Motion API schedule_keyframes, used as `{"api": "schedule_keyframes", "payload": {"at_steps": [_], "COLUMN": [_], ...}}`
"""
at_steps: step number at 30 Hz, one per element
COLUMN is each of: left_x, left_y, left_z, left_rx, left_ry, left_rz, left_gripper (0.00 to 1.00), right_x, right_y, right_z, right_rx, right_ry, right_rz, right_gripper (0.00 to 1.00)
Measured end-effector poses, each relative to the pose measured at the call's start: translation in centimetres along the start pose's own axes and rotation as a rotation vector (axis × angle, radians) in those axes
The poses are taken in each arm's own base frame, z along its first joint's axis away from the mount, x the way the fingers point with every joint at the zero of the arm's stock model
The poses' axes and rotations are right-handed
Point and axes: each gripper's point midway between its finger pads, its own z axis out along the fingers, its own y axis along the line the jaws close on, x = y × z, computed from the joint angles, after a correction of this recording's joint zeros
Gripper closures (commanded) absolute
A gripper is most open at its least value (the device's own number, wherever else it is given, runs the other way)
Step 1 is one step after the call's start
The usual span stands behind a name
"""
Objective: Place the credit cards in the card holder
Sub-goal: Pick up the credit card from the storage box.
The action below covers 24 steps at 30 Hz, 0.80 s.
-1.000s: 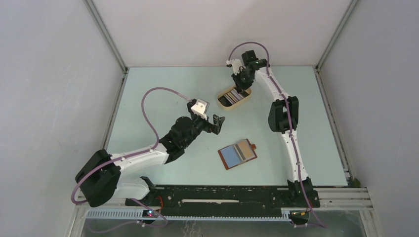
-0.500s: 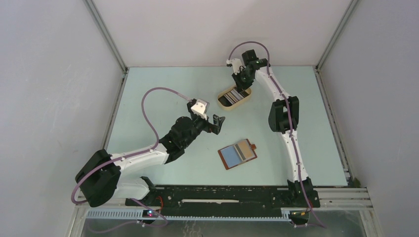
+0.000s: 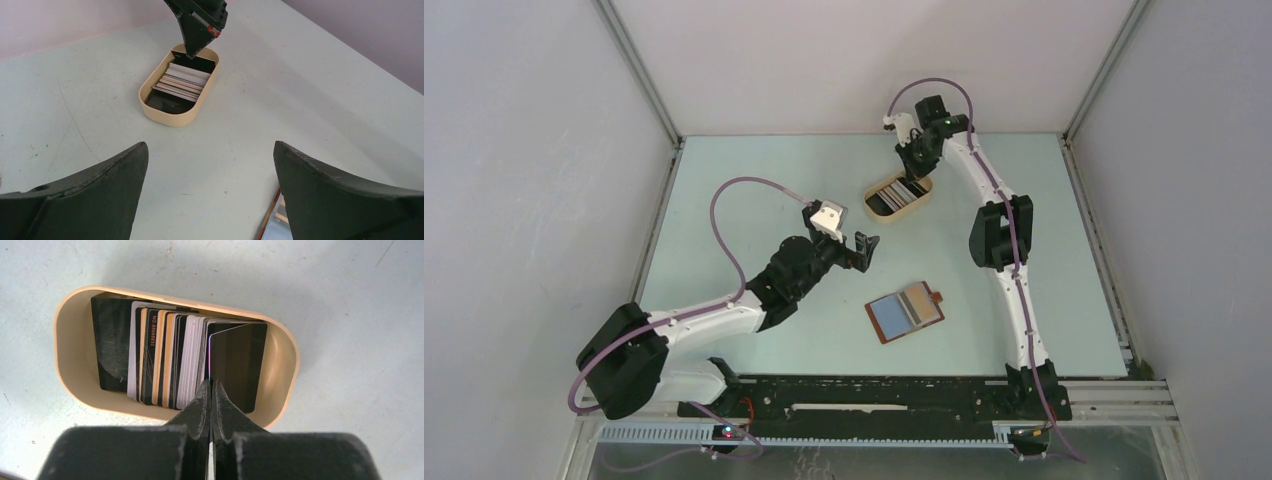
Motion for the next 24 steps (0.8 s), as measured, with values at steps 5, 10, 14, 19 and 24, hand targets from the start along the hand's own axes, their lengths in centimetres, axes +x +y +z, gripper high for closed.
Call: {"api": "schedule_keyframes", "payload": {"at_steps": [5,10,14,19,24], "left_x": [0.3,0.6,0.6,0.6,0.6], "left_y": [0.1,0.1,0.1,0.1,0.1], "left_z": [-0.1,-0.2,-0.2,-0.2,-0.2], "left_rx": [-0.001,-0.002,-0.002,-0.002,-0.002], "left_ry": [0.002,0.009,0.010,0.009,0.010], "left_rz": [0.000,0.002,0.002,0.002,0.002], "left_gripper": [0.00,0.00,0.00,0.00,0.00], "right_x": [-0.1,-0.2,-0.4,-0.5,-0.5], "right_y": [-0.6,-1.3,-1.7,-1.9,-2.0], "right_z": [-0.5,-0.9,-1.5,-1.8,-1.9], "right_rx": [0.037,0.067,0.085,0.090,0.090], "right_ry": [0.001,0.001,-0.002,-0.007,-0.007], "right_rz": [-0.003,-0.003,-0.002,0.000,0.001], "right_gripper": [1.00,1.00,1.00,1.00,1.00]}}
